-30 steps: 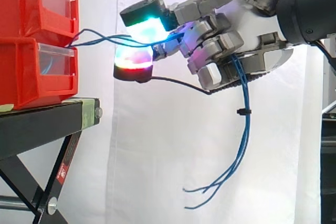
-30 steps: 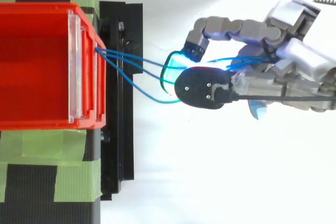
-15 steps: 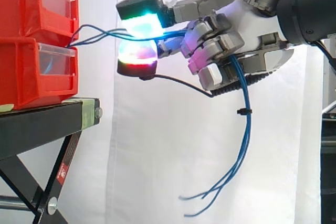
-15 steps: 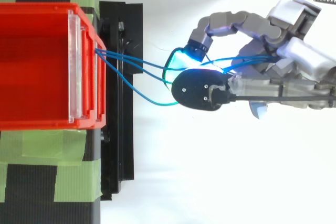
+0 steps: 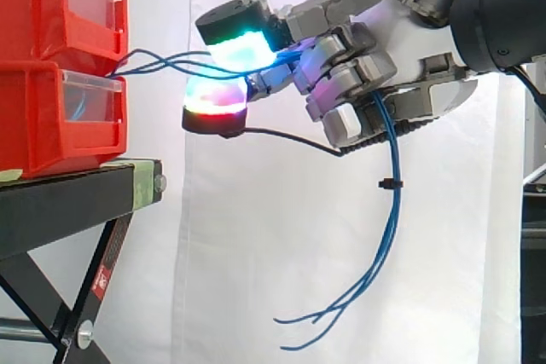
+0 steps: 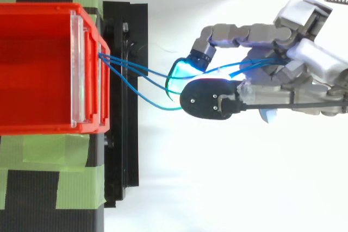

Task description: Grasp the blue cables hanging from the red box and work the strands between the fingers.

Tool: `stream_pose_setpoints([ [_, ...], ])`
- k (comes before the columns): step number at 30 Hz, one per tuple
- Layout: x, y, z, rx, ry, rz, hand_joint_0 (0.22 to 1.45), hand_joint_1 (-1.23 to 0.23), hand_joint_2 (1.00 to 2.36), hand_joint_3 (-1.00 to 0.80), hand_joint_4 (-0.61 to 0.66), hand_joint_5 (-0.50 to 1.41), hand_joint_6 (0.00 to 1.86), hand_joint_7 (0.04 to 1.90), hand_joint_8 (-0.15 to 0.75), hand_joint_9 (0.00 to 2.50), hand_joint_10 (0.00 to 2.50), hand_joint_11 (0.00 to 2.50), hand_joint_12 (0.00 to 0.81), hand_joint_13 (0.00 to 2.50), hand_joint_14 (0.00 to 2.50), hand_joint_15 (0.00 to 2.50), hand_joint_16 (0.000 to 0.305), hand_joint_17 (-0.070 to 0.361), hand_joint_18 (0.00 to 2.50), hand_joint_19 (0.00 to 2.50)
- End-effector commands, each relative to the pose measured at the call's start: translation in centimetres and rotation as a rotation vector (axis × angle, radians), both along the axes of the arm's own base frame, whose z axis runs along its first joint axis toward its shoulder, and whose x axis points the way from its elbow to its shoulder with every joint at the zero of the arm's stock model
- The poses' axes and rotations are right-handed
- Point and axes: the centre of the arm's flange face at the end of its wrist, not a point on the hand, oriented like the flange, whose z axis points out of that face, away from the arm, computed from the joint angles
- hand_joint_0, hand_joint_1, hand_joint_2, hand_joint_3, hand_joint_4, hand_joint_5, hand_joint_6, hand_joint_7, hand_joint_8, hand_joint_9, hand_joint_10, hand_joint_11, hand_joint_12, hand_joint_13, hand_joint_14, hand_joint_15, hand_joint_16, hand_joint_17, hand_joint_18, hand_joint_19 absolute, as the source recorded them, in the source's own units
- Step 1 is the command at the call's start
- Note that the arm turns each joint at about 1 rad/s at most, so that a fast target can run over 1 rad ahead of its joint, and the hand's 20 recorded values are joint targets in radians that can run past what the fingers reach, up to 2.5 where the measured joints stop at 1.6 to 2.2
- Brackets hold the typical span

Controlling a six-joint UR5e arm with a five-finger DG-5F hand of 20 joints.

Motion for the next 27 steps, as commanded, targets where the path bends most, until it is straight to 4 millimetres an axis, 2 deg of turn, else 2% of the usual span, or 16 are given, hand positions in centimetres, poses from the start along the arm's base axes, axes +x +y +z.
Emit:
stream_pose_setpoints([
  [1, 0.0, -0.07, 0.0, 0.0, 0.0, -0.001, 0.74, -0.55, 1.47, -0.25, 0.33, 0.63, 0.02, 1.16, 0.445, 1.77, 2.5, 2.5, 0.688, 2.06, 2.5, 1.81, 0.238, 0.178, 2.5, 0.72],
  [2, 0.02, -0.06, -0.08, -0.001, 0.001, -0.001, 0.72, -0.56, 1.47, -0.27, 0.3, 0.61, 0.02, 1.18, 0.445, 1.77, 2.5, 2.5, 0.688, 2.06, 2.5, 1.81, 0.238, 0.178, 2.5, 0.72],
  [3, 0.02, -0.06, -0.08, -0.001, 0.001, -0.001, 0.92, -0.7, 1.12, -0.07, 0.24, 0.57, 0.02, 1.21, 0.445, 1.77, 2.5, 2.5, 0.688, 2.06, 2.5, 1.81, 0.238, 0.178, 2.5, 0.72],
  [4, 0.01, -0.06, 0.0, 0.002, -0.001, 0.0, 1.02, -0.73, 1.0, 0.0, 0.21, 0.56, 0.02, 1.22, 0.445, 1.77, 2.5, 2.5, 0.688, 2.06, 2.5, 1.81, 0.238, 0.178, 2.5, 0.72],
  [6, 0.01, -0.06, 0.0, 0.002, -0.001, 0.0, 1.21, -0.72, 1.01, -0.16, 0.15, 0.67, 0.02, 1.35, 0.445, 1.77, 2.5, 2.5, 0.688, 2.06, 2.5, 1.81, 0.238, 0.178, 2.5, 0.72],
  [8, 0.01, -0.06, 0.0, 0.0, 0.0, 0.0, 1.25, -0.72, 1.02, -0.2, 0.14, 0.73, 0.01, 1.47, 0.445, 1.77, 2.5, 2.5, 0.688, 2.06, 2.5, 1.81, 0.238, 0.178, 2.5, 0.72],
  [11, 0.01, -0.15, 0.0, 0.0, 0.0, -0.001, 1.18, -0.73, 1.02, -0.08, 0.17, 0.69, 0.0, 1.59, 0.445, 1.77, 2.5, 2.5, 0.688, 2.06, 2.5, 1.81, 0.238, 0.178, 2.5, 0.72],
  [14, 0.01, -0.15, 0.0, 0.0, 0.0, -0.001, 1.08, -0.71, 1.02, 0.12, 0.18, 0.47, 0.27, 1.47, 0.445, 1.77, 2.5, 2.5, 0.688, 2.06, 2.5, 1.81, 0.238, 0.178, 2.5, 0.72],
  [17, 0.01, -0.15, 0.0, 0.0, 0.0, -0.001, 0.89, -0.79, 1.01, 0.01, 0.19, 0.08, 1.08, 1.18, 0.445, 1.77, 2.5, 2.5, 0.688, 2.06, 2.5, 1.81, 0.238, 0.178, 2.5, 0.72],
  [19, 0.01, -0.13, 0.0, 0.0, 0.0, 0.0, 0.88, -0.79, 1.01, -0.21, 0.17, 0.03, 1.24, 1.16, 0.445, 1.77, 2.5, 2.5, 0.688, 2.06, 2.5, 1.81, 0.238, 0.178, 2.5, 0.72],
  [21, 0.03, -0.13, 0.01, 0.002, -0.002, 0.0, 0.97, -0.82, 1.02, -0.38, 0.01, 0.02, 1.3, 1.11, 0.445, 1.77, 2.5, 2.5, 0.688, 2.06, 2.5, 1.81, 0.238, 0.178, 2.5, 0.72],
  [22, 0.03, -0.13, 0.01, 0.001, -0.001, 0.0, 1.02, -0.83, 1.02, -0.35, -0.07, 0.01, 1.33, 1.11, 0.445, 1.77, 2.5, 2.5, 0.688, 2.06, 2.5, 1.81, 0.238, 0.178, 2.5, 0.72],
  [23, 0.03, -0.13, 0.01, 0.001, -0.001, 0.0, 1.09, -0.83, 1.02, -0.19, -0.16, 0.0, 1.31, 1.3, 0.445, 1.77, 2.5, 2.5, 0.688, 2.06, 2.5, 1.81, 0.238, 0.178, 2.5, 0.72],
  [24, 0.03, -0.13, 0.01, 0.001, -0.001, 0.0, 1.19, -0.85, 1.01, -0.12, -0.18, -0.03, 1.45, 1.42, 0.445, 1.77, 2.5, 2.5, 0.688, 2.06, 2.5, 1.81, 0.238, 0.178, 2.5, 0.72],
  [26, 0.01, -0.13, 0.0, 0.0, 0.0, 0.0, 1.28, -0.84, 1.01, -0.1, -0.2, 0.07, 1.37, 1.65, 0.445, 1.77, 2.5, 2.5, 0.688, 2.06, 2.5, 1.81, 0.238, 0.178, 2.5, 0.72],
  [27, 0.01, -0.13, 0.0, 0.002, -0.001, 0.0, 1.18, -0.85, 1.25, -0.16, -0.16, 0.12, 1.31, 1.72, 0.445, 1.77, 2.5, 2.5, 0.688, 2.06, 2.5, 1.81, 0.238, 0.178, 2.5, 0.72],
])
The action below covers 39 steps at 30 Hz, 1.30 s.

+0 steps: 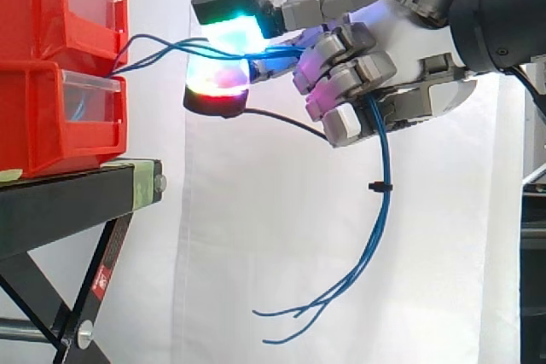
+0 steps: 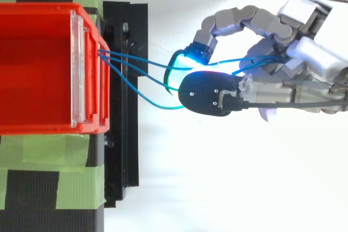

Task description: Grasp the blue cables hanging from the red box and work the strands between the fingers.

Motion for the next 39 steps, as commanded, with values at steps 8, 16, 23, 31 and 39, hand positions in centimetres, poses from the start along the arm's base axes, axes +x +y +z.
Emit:
stream_pose_setpoints([
  [8, 0.0, -0.08, 0.0, 0.001, 0.0, 0.0, 0.85, -0.6, 1.52, -0.22, 0.31, 0.63, 0.02, 1.35, 0.445, 1.77, 2.5, 2.5, 0.688, 2.06, 2.5, 1.81, 0.238, 0.178, 2.5, 0.72],
  [16, 0.0, -0.17, 0.0, 0.001, 0.0, -0.002, 1.31, -0.69, 1.01, -0.52, 0.11, 0.74, 0.01, 1.55, 0.445, 1.77, 2.5, 2.5, 0.688, 2.06, 2.5, 1.81, 0.238, 0.178, 2.5, 0.72],
  [23, 0.0, -0.17, 0.0, 0.001, 0.0, -0.002, 1.22, -0.85, 1.01, -0.83, 0.22, 0.02, 1.27, 1.15, 0.445, 1.77, 2.5, 2.5, 0.688, 2.06, 2.5, 1.81, 0.238, 0.178, 2.5, 0.72],
  [31, 0.0, -0.17, 0.0, 0.001, 0.0, -0.002, 1.1, -0.91, 1.0, -1.0, 0.11, 0.05, 1.38, 1.27, 0.445, 1.77, 2.5, 2.5, 0.688, 2.06, 2.5, 1.81, 0.238, 0.178, 2.5, 0.72],
  [39, 0.0, -0.17, 0.0, 0.001, 0.0, -0.002, 1.25, -0.73, 1.01, -0.34, 0.13, 0.24, 0.94, 1.25, 0.445, 1.77, 2.5, 2.5, 0.688, 2.06, 2.5, 1.81, 0.238, 0.178, 2.5, 0.72],
])
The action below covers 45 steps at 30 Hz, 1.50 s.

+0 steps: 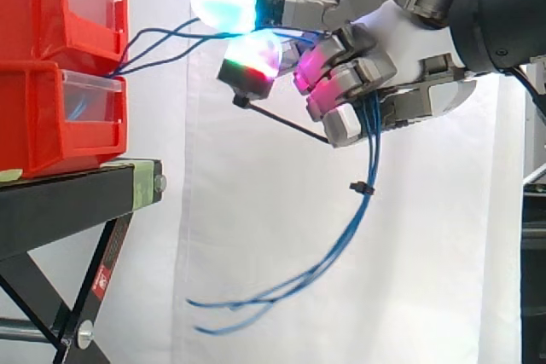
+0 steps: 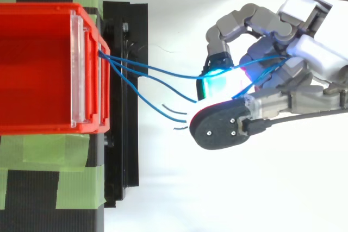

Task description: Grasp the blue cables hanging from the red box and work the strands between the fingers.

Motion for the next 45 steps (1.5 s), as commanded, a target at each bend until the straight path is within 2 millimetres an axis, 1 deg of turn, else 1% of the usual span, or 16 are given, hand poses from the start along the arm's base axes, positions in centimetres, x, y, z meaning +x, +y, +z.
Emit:
stream_pose_setpoints([
  [1, 0.0, 0.0, 0.0, 0.0, 0.0, 0.0, 1.22, -0.73, 1.01, -0.33, 0.15, 0.3, 0.74, 1.3, 0.445, 1.77, 2.5, 2.5, 0.688, 2.06, 2.5, 1.81, 0.238, 0.178, 2.5, 0.72],
  [2, 0.0, 0.0, 0.0, 0.0, 0.0, 0.0, 1.14, -0.71, 1.01, -0.31, 0.17, 0.42, 0.16, 1.53, 0.445, 1.77, 2.5, 2.5, 0.688, 2.06, 2.5, 1.81, 0.238, 0.178, 2.5, 0.72],
  [3, 0.0, 0.0, 0.0, 0.0, 0.0, 0.0, 1.07, -0.69, 1.01, -0.34, 0.18, 0.4, 0.0, 1.5, 0.445, 1.77, 2.5, 2.5, 0.688, 2.06, 2.5, 1.81, 0.238, 0.178, 2.5, 0.72],
  [6, 0.02, 0.01, 0.01, 0.001, -0.001, 0.0, 0.92, -0.67, 1.01, -0.63, 0.19, 0.32, 0.01, 1.38, 0.445, 1.77, 2.5, 2.5, 0.688, 2.06, 2.5, 1.81, 0.238, 0.178, 2.5, 0.72],
  [7, 0.02, 0.01, 0.01, 0.001, -0.001, 0.0, 0.95, -0.7, 1.01, -0.66, 0.18, 0.32, 0.01, 1.38, 0.445, 1.77, 2.5, 2.5, 0.688, 2.06, 2.5, 1.81, 0.238, 0.178, 2.5, 0.72],
  [9, 0.02, 0.01, 0.01, 0.001, -0.001, 0.0, 1.14, -0.73, 1.02, -0.55, 0.15, 0.34, 0.01, 1.37, 0.445, 1.77, 2.5, 2.5, 0.688, 2.06, 2.5, 1.81, 0.238, 0.178, 2.5, 0.72],
  [11, 0.01, -0.09, 0.01, 0.001, -0.001, -0.001, 1.27, -0.7, 1.02, -0.47, 0.12, 0.47, 0.01, 1.4, 0.445, 1.77, 2.5, 2.5, 0.688, 2.06, 2.5, 1.81, 0.238, 0.178, 2.5, 0.72],
  [13, 0.01, -0.18, 0.01, 0.001, -0.001, -0.003, 1.29, -0.69, 1.02, -0.41, 0.12, 0.51, 0.01, 1.42, 0.445, 1.77, 2.5, 2.5, 0.688, 2.06, 2.5, 1.81, 0.238, 0.178, 2.5, 0.72],
  [18, 0.01, -0.27, 0.01, 0.001, -0.001, -0.005, 1.03, -0.75, 1.01, -0.28, 0.17, 0.43, 0.01, 1.42, 0.445, 1.77, 2.5, 2.5, 0.688, 2.06, 2.5, 1.81, 0.238, 0.178, 2.5, 0.72],
  [21, 0.0, -0.27, 0.0, 0.0, 0.0, -0.005, 0.86, -0.73, 1.01, -0.5, 0.18, 0.36, 0.01, 1.45, 0.445, 1.77, 2.5, 2.5, 0.688, 2.06, 2.5, 1.81, 0.238, 0.178, 2.5, 0.72],
  [26, 0.0, -0.27, 0.0, 0.0, 0.0, -0.005, 0.77, -0.7, 1.01, -0.8, 0.19, 0.36, 0.0, 1.53, 0.445, 1.77, 2.5, 2.5, 0.688, 2.06, 2.5, 1.81, 0.238, 0.178, 2.5, 0.72],
  [30, 0.01, -0.27, 0.01, -0.001, -0.001, -0.004, 0.78, -0.68, 1.0, -0.91, 0.18, 0.36, 0.33, 1.4, 0.445, 1.77, 2.5, 2.5, 0.688, 2.06, 2.5, 1.81, 0.238, 0.178, 2.5, 0.72],
  [32, 0.03, -0.26, 0.02, 0.0, -0.002, -0.004, 0.8, -0.66, 1.0, -0.94, 0.17, 0.4, 0.37, 1.39, 0.445, 1.77, 2.5, 2.5, 0.688, 2.06, 2.5, 1.81, 0.238, 0.178, 2.5, 0.72],
  [38, 0.05, -0.26, 0.03, -0.003, -0.003, -0.005, 0.91, -0.67, 1.01, -0.83, 0.23, 0.6, 0.0, 1.49, 0.445, 1.77, 2.5, 2.5, 0.688, 2.06, 2.5, 1.81, 0.238, 0.178, 2.5, 0.72],
  [42, 0.05, -0.26, 0.03, -0.003, -0.003, -0.005, 0.9, -0.69, 1.02, -0.6, 0.3, 0.57, 0.02, 1.23, 0.445, 1.77, 2.5, 2.5, 0.688, 2.06, 2.5, 1.81, 0.238, 0.178, 2.5, 0.72],
  [45, 0.05, -0.26, 0.03, -0.003, -0.003, -0.005, 0.93, -0.7, 1.02, -0.59, 0.36, 0.53, 0.02, 1.11, 0.445, 1.77, 2.5, 2.5, 0.688, 2.06, 2.5, 1.81, 0.238, 0.178, 2.5, 0.72],
])
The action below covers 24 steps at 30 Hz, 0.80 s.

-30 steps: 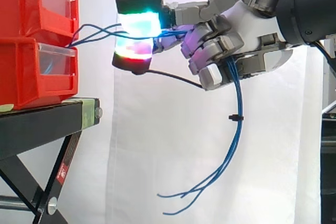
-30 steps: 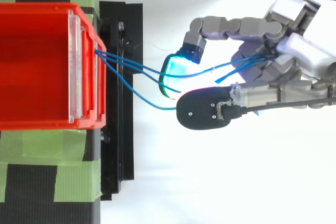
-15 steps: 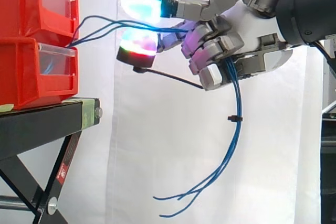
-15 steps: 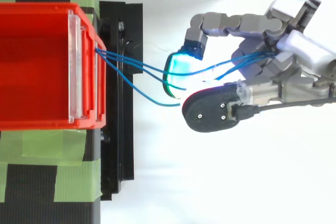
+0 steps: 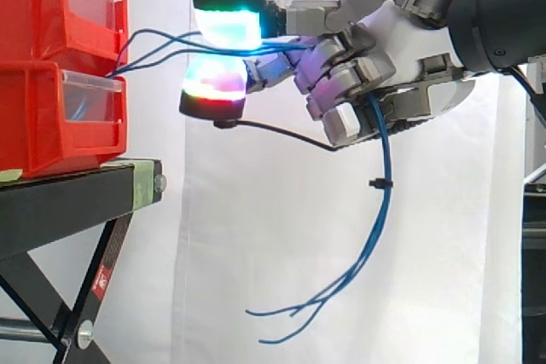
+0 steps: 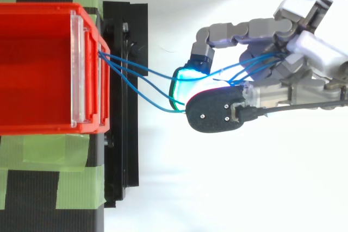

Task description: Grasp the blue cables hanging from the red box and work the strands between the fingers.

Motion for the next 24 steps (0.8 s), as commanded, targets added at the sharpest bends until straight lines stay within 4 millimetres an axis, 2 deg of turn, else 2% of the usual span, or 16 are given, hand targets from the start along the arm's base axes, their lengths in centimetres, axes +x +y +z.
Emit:
stream_pose_setpoints([
  [1, 0.0, 0.0, 0.0, 0.0, 0.0, 0.0, 0.94, -0.71, 1.02, -0.59, 0.38, 0.52, 0.02, 1.1, 0.445, 1.77, 2.5, 2.5, 0.688, 2.06, 2.5, 1.81, 0.238, 0.178, 2.5, 0.72],
  [5, 0.05, 0.02, 0.07, 0.001, -0.003, 0.0, 1.0, -0.74, 1.02, -0.6, 0.44, 0.47, 0.02, 0.98, 0.445, 1.77, 2.5, 2.5, 0.688, 2.06, 2.5, 1.81, 0.238, 0.178, 2.5, 0.72],
  [8, 0.04, 0.02, 0.01, 0.001, -0.003, 0.002, 1.13, -0.77, 1.02, -0.51, 0.43, 0.46, 0.02, 0.96, 0.445, 1.77, 2.5, 2.5, 0.688, 2.06, 2.5, 1.81, 0.238, 0.178, 2.5, 0.72],
  [9, 0.04, 0.02, 0.01, 0.001, -0.003, 0.002, 1.18, -0.75, 1.02, -0.4, 0.41, 0.48, 0.02, 0.95, 0.445, 1.77, 2.5, 2.5, 0.688, 2.06, 2.5, 1.81, 0.238, 0.178, 2.5, 0.72],
  [10, 0.04, 0.02, 0.01, 0.001, -0.003, 0.002, 1.19, -0.74, 1.02, -0.38, 0.4, 0.5, 0.02, 0.97, 0.445, 1.77, 2.5, 2.5, 0.688, 2.06, 2.5, 1.81, 0.238, 0.178, 2.5, 0.72],
  [13, 0.04, 0.02, 0.01, 0.001, -0.003, 0.002, 1.16, -0.71, 1.02, -0.24, 0.34, 0.55, 0.02, 1.05, 0.445, 1.77, 2.5, 2.5, 0.688, 2.06, 2.5, 1.81, 0.238, 0.178, 2.5, 0.72],
  [15, 0.04, 0.02, 0.01, 0.001, -0.003, 0.002, 1.07, -0.71, 1.02, -0.18, 0.29, 0.51, 0.02, 1.13, 0.445, 1.77, 2.5, 2.5, 0.688, 2.06, 2.5, 1.81, 0.238, 0.178, 2.5, 0.72],
  [16, 0.04, 0.02, 0.01, 0.001, -0.003, 0.002, 1.04, -0.72, 1.01, -0.19, 0.3, 0.48, 0.02, 1.14, 0.445, 1.77, 2.5, 2.5, 0.688, 2.06, 2.5, 1.81, 0.238, 0.178, 2.5, 0.72],
  [17, 0.04, 0.02, 0.01, 0.001, -0.003, 0.002, 0.95, -0.71, 1.02, -0.34, 0.3, 0.46, 0.02, 1.15, 0.445, 1.77, 2.5, 2.5, 0.688, 2.06, 2.5, 1.81, 0.238, 0.178, 2.5, 0.72],
  [18, 0.04, 0.02, 0.01, 0.001, -0.003, 0.002, 0.9, -0.7, 1.02, -0.45, 0.28, 0.42, 0.02, 1.18, 0.445, 1.77, 2.5, 2.5, 0.688, 2.06, 2.5, 1.81, 0.238, 0.178, 2.5, 0.72],
  [19, 0.04, 0.02, 0.01, 0.001, -0.003, 0.002, 0.88, -0.7, 1.02, -0.48, 0.26, 0.41, 0.02, 1.19, 0.445, 1.77, 2.5, 2.5, 0.688, 2.06, 2.5, 1.81, 0.238, 0.178, 2.5, 0.72],
  [21, 0.04, 0.02, 0.01, 0.001, -0.003, 0.002, 0.84, -0.67, 1.01, -0.66, 0.23, 0.39, 0.02, 1.23, 0.445, 1.77, 2.5, 2.5, 0.688, 2.06, 2.5, 1.81, 0.238, 0.178, 2.5, 0.72],
  [24, 0.04, 0.02, 0.01, 0.001, -0.003, 0.002, 0.83, -0.66, 1.01, -0.72, 0.22, 0.42, 0.01, 1.32, 0.445, 1.77, 2.5, 2.5, 0.688, 2.06, 2.5, 1.81, 0.238, 0.178, 2.5, 0.72],
])
